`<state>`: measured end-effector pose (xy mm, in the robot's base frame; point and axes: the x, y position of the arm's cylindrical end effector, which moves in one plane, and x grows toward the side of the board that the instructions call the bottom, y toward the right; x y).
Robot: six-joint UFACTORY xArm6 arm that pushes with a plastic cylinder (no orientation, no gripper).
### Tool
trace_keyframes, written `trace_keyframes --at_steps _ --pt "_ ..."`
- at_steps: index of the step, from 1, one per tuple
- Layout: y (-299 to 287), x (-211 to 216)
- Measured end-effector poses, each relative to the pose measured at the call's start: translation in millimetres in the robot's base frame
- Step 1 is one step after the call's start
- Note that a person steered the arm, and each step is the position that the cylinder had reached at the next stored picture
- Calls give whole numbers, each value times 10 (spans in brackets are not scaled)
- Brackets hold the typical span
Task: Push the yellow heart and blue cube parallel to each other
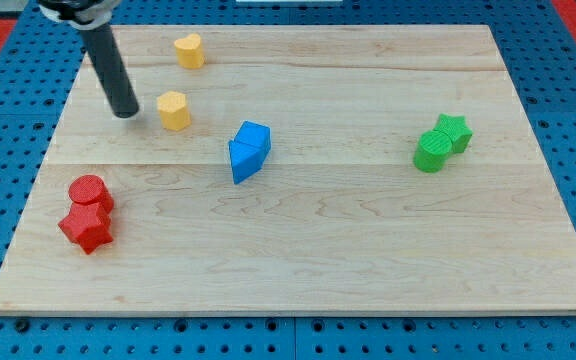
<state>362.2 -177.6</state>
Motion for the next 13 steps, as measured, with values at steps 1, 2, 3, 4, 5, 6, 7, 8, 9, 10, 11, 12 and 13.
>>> trace_keyframes --at_steps 1,2,3,4,5,6,7,8,9,10,11,12,13 --pt "775 -70" --pt "373 -120" --pt "-36 -532" --pt "4 -1056" --pt "-329 -1155" --pt "595 -1178" --pt "984 -1072" --pt "1754 -955" --pt "1906 -547" --pt "1796 185" --pt "1641 482" --pt "999 522" --pt "930 691"
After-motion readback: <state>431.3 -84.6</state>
